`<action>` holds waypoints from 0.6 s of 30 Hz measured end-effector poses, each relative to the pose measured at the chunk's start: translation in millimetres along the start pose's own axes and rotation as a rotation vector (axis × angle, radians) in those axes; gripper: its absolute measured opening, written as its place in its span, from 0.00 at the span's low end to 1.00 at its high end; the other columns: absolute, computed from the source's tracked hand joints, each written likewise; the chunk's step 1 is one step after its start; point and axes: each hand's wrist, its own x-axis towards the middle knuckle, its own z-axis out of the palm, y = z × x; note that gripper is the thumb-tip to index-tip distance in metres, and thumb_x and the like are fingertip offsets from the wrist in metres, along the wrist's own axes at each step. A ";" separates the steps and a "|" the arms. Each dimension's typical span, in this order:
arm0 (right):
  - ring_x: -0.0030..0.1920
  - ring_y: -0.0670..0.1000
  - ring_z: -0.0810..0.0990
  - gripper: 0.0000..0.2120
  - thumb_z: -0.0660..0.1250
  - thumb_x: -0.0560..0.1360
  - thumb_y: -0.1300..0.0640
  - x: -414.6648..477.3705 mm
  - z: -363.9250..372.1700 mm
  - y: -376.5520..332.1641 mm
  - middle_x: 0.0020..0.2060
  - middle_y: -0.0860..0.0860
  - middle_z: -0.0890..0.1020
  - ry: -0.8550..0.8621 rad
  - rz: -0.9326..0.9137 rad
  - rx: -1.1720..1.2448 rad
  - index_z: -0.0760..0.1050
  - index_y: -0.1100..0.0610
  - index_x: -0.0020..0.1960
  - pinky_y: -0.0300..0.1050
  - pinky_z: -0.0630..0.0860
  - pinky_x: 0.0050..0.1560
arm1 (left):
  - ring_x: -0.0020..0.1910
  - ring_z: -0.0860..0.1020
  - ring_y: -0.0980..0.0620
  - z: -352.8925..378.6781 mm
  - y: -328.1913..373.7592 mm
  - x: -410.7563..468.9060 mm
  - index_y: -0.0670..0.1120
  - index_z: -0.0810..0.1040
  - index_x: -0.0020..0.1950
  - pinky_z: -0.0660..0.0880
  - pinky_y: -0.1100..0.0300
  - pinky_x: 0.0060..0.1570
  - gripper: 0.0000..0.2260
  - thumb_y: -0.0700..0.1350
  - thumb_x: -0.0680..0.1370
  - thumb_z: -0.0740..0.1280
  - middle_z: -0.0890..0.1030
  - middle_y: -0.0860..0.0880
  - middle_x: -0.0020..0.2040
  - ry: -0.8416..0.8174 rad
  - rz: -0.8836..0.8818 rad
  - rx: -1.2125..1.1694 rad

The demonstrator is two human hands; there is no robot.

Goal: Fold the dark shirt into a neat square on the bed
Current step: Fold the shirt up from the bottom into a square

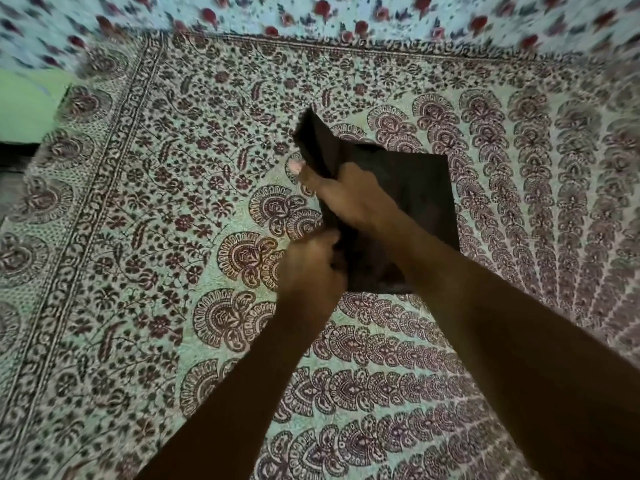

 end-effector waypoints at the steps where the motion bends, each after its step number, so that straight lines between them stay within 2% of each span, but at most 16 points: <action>1: 0.41 0.56 0.78 0.29 0.71 0.75 0.35 2.0 -5.0 -7.3 0.43 0.57 0.78 -0.005 -0.004 -0.094 0.74 0.63 0.53 0.46 0.69 0.37 | 0.39 0.81 0.51 1.6 5.9 -4.0 0.44 0.85 0.55 0.79 0.59 0.40 0.12 0.33 0.74 0.71 0.86 0.47 0.45 -0.017 0.070 -0.042; 2: 0.39 0.55 0.76 0.24 0.75 0.75 0.43 5.9 -8.7 -9.0 0.43 0.55 0.75 -0.006 -0.010 -0.197 0.70 0.61 0.52 0.45 0.67 0.34 | 0.40 0.82 0.51 2.0 10.2 -7.6 0.44 0.84 0.57 0.80 0.61 0.42 0.12 0.34 0.75 0.71 0.87 0.47 0.46 -0.026 0.105 -0.086; 4: 0.43 0.58 0.76 0.17 0.74 0.74 0.58 5.5 -15.9 -10.2 0.47 0.57 0.74 0.019 -0.052 -0.318 0.66 0.60 0.52 0.44 0.65 0.32 | 0.39 0.81 0.57 -1.0 18.0 -16.2 0.44 0.83 0.60 0.76 0.73 0.43 0.11 0.37 0.78 0.71 0.86 0.49 0.47 -0.022 0.112 -0.183; 6: 0.46 0.59 0.78 0.15 0.72 0.75 0.63 -4.9 -25.7 -11.5 0.44 0.55 0.73 0.061 -0.085 -0.295 0.66 0.61 0.53 0.44 0.65 0.30 | 0.39 0.80 0.65 -9.6 21.6 -28.7 0.44 0.83 0.61 0.75 0.76 0.43 0.11 0.39 0.78 0.72 0.86 0.53 0.48 0.014 0.131 -0.272; 8: 0.44 0.56 0.78 0.15 0.73 0.74 0.63 -23.1 -35.1 -14.0 0.39 0.51 0.72 0.109 -0.082 -0.243 0.68 0.62 0.52 0.44 0.67 0.30 | 0.47 0.84 0.65 -24.2 19.9 -49.7 0.45 0.83 0.62 0.80 0.69 0.50 0.12 0.45 0.79 0.73 0.87 0.55 0.52 0.015 0.106 -0.401; 10: 0.43 0.55 0.80 0.17 0.76 0.70 0.60 -42.9 -41.9 -19.5 0.41 0.52 0.77 0.145 -0.098 -0.186 0.72 0.63 0.52 0.43 0.75 0.34 | 0.54 0.85 0.60 -40.8 15.0 -74.9 0.47 0.82 0.63 0.82 0.61 0.54 0.14 0.51 0.80 0.70 0.87 0.56 0.54 0.019 -0.016 -0.554; 12: 0.45 0.57 0.84 0.19 0.78 0.65 0.58 -67.5 -41.1 -30.9 0.44 0.56 0.84 0.134 -0.180 -0.114 0.79 0.63 0.52 0.49 0.82 0.42 | 0.51 0.84 0.54 -61.1 4.5 -100.9 0.49 0.83 0.60 0.82 0.55 0.51 0.14 0.56 0.82 0.66 0.87 0.53 0.51 0.095 -0.164 -0.654; 14: 0.45 0.57 0.86 0.13 0.79 0.65 0.63 -96.6 -33.3 -48.5 0.43 0.58 0.87 0.083 -0.284 0.002 0.82 0.63 0.48 0.59 0.84 0.45 | 0.52 0.83 0.49 -79.2 -17.4 -121.0 0.49 0.82 0.59 0.81 0.50 0.53 0.17 0.59 0.82 0.62 0.86 0.49 0.53 0.170 -0.326 -0.748; 16: 0.47 0.57 0.87 0.11 0.78 0.67 0.68 -125.2 -18.2 -68.3 0.45 0.59 0.87 0.002 -0.370 0.129 0.83 0.66 0.48 0.62 0.83 0.48 | 0.62 0.82 0.50 -90.3 -49.8 -134.0 0.50 0.81 0.65 0.78 0.44 0.64 0.20 0.62 0.82 0.63 0.84 0.52 0.61 0.184 -0.522 -0.843; 18: 0.50 0.54 0.88 0.13 0.78 0.68 0.71 -151.2 6.8 -89.9 0.49 0.56 0.88 -0.079 -0.424 0.264 0.83 0.65 0.51 0.56 0.85 0.50 | 0.70 0.77 0.46 -105.3 -83.6 -147.5 0.50 0.77 0.72 0.73 0.43 0.69 0.26 0.63 0.78 0.68 0.80 0.49 0.70 0.161 -0.715 -0.944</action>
